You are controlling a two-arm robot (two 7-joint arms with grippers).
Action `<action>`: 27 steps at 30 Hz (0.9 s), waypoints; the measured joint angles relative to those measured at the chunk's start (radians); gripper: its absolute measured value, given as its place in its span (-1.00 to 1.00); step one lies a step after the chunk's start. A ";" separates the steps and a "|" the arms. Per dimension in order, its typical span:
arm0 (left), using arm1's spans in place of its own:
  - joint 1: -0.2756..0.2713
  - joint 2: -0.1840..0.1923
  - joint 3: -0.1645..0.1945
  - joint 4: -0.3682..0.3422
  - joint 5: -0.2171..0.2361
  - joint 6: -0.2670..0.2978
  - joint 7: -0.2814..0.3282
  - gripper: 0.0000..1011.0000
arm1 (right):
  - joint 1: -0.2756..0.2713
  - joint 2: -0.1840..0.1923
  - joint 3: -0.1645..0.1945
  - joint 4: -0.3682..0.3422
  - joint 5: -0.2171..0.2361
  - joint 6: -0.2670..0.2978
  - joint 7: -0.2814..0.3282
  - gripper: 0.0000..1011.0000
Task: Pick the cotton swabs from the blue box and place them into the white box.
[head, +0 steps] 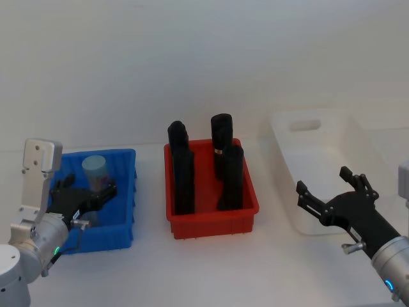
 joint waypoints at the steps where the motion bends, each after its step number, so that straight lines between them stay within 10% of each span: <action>1: -0.002 0.001 -0.003 0.005 -0.004 0.007 -0.002 0.99 | 0.000 0.000 0.000 0.000 0.000 0.000 0.000 0.98; 27: -0.045 -0.009 -0.030 0.116 -0.053 0.057 -0.042 0.99 | 0.000 0.000 0.000 0.000 0.000 0.000 0.000 0.98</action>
